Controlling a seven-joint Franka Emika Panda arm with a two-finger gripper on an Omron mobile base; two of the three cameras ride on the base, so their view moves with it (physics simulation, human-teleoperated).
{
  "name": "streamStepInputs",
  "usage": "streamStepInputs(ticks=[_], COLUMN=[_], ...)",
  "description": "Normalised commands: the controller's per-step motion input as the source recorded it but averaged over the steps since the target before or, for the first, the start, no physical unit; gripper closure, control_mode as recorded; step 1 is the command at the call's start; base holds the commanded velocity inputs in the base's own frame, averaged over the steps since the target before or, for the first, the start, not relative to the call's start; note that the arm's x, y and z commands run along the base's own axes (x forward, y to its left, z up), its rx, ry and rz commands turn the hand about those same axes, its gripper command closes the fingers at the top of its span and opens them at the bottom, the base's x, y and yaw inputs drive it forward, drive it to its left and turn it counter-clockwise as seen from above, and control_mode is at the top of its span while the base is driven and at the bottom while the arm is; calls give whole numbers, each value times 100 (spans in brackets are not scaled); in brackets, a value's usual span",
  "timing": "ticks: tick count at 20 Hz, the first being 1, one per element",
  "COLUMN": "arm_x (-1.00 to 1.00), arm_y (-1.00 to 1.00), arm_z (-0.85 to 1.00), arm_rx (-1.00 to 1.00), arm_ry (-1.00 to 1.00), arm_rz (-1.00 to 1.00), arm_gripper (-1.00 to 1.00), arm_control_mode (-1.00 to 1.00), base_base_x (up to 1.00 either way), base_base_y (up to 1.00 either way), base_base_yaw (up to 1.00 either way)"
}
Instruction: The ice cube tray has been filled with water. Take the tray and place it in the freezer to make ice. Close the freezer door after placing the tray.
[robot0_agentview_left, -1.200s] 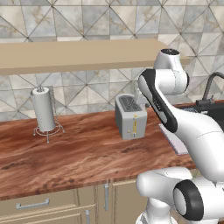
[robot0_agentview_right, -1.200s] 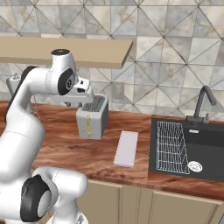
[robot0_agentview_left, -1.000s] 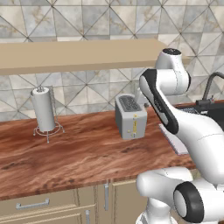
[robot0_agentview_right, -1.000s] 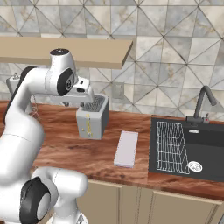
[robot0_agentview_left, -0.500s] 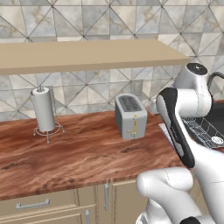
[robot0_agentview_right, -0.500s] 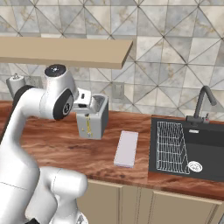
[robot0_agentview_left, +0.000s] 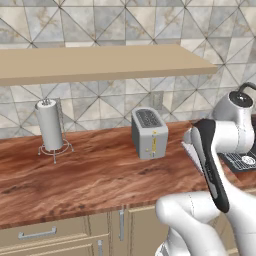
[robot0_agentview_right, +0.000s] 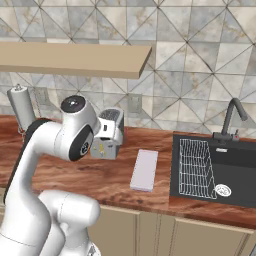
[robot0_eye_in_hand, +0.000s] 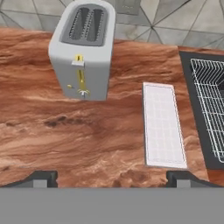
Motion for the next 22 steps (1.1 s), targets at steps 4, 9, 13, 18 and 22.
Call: streamStepInputs(ticks=[4, 9, 13, 18, 22], arm_x=[0, 1, 18, 27, 40], arm_y=[-61, -64, -48, -25, -25], arm_z=[-26, -21, -15, -1, -4], arm_rx=[0, 0, 0, 0, 0], arm_ry=[0, 0, 0, 0, 0], arm_rz=[0, 0, 0, 0, 0], arm_gripper=[-100, -100, -100, -100, -100], arm_control_mode=[-100, -100, -100, -100, -100], base_base_x=[0, 0, 0, 0, 0], base_base_y=[0, 0, 0, 0, 0], base_base_yaw=[0, 0, 0, 0, 0])
